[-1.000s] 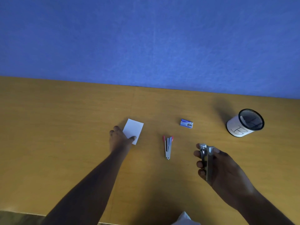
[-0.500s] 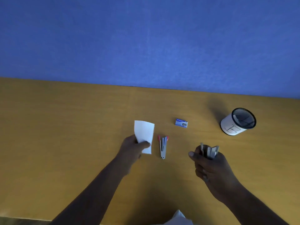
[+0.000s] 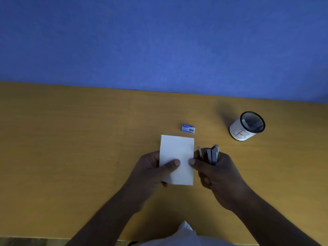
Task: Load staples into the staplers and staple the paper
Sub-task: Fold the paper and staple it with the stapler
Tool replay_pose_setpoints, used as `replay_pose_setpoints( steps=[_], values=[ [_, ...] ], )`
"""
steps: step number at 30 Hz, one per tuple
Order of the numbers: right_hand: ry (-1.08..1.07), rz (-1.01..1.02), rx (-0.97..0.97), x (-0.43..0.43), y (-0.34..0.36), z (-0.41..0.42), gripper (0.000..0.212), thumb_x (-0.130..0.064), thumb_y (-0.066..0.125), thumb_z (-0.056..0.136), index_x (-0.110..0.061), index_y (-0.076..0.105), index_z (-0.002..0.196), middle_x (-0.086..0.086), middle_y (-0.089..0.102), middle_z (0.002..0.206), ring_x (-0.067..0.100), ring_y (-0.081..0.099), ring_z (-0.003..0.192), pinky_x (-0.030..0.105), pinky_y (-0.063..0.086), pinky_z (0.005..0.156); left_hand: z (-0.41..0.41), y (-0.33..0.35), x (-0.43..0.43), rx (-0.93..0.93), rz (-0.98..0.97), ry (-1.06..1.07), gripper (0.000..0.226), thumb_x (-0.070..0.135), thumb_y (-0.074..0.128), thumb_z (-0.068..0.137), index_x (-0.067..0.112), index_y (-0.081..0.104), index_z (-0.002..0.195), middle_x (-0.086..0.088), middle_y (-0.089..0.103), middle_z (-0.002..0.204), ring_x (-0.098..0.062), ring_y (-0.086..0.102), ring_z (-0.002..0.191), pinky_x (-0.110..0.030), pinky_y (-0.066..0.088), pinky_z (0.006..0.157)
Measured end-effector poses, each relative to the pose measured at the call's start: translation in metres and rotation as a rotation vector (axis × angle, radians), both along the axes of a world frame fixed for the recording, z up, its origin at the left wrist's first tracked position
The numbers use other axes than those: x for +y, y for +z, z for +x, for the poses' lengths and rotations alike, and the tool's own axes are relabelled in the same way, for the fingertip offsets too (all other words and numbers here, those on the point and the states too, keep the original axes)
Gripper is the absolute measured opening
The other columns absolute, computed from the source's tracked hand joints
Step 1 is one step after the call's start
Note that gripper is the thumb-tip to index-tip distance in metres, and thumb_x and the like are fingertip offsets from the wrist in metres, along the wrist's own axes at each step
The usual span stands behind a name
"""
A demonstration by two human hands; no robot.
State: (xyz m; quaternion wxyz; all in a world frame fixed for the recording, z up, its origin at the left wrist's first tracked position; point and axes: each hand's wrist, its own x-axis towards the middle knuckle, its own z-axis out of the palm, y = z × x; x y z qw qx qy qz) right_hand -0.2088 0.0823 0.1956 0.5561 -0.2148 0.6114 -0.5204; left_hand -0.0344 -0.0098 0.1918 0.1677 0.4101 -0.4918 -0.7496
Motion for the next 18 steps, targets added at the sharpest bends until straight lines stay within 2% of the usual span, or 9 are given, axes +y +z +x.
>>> replay_pose_setpoints(
  steps=[3,8,11,14,16,18],
  values=[
    [-0.038,-0.005,0.014,0.002,0.003,-0.001,0.018,-0.01,0.074,0.084,-0.019,0.065,0.071,0.0,0.04,0.054,0.012,0.032,0.044,0.023,0.026,0.04,0.002,0.005,-0.003,0.015,-0.083,0.012,0.022,0.034,0.071,0.081,0.02,0.076,0.098,-0.018,0.073,0.092,-0.02,0.065,0.071,-0.026,0.043,0.045],
    [0.046,-0.079,0.005,0.004,0.011,-0.002,0.01,-0.02,0.076,0.078,-0.013,0.07,0.08,0.004,0.053,0.053,0.01,0.045,0.041,0.02,0.032,0.037,0.001,0.011,0.001,0.08,-0.229,-0.014,0.012,0.028,0.065,0.091,0.031,0.072,0.1,-0.011,0.075,0.076,-0.026,0.071,0.055,-0.022,0.04,0.035],
    [0.037,-0.101,-0.032,0.004,0.015,-0.002,0.004,-0.01,0.072,0.082,-0.011,0.072,0.086,0.006,0.051,0.052,0.01,0.044,0.04,0.02,0.032,0.036,0.001,0.012,0.001,0.147,-0.261,-0.011,0.018,0.021,0.059,0.095,0.029,0.071,0.106,-0.008,0.073,0.075,-0.024,0.069,0.052,-0.023,0.04,0.035],
    [0.008,-0.103,-0.064,0.004,0.018,-0.001,0.013,-0.002,0.065,0.089,-0.011,0.071,0.084,0.005,0.049,0.051,0.009,0.041,0.038,0.019,0.028,0.036,0.002,0.014,0.002,0.194,-0.286,-0.012,0.025,0.011,0.052,0.096,0.025,0.073,0.102,-0.004,0.072,0.083,-0.022,0.065,0.049,-0.023,0.041,0.036],
    [0.0,-0.096,-0.087,0.003,0.022,0.0,0.007,-0.01,0.064,0.091,-0.009,0.07,0.087,0.006,0.054,0.058,0.009,0.038,0.038,0.02,0.025,0.037,0.001,0.016,0.003,0.185,-0.319,0.006,0.035,0.005,0.046,0.089,0.025,0.074,0.091,0.002,0.071,0.084,-0.018,0.063,0.047,-0.023,0.039,0.037],
    [0.011,-0.08,-0.137,0.003,0.025,0.0,0.024,-0.029,0.067,0.089,-0.006,0.071,0.092,0.002,0.062,0.065,0.009,0.037,0.039,0.02,0.024,0.038,0.001,0.017,0.003,0.15,-0.351,0.014,0.036,0.009,0.042,0.084,0.025,0.075,0.083,0.006,0.07,0.081,-0.016,0.061,0.046,-0.022,0.039,0.037]
  ],
)
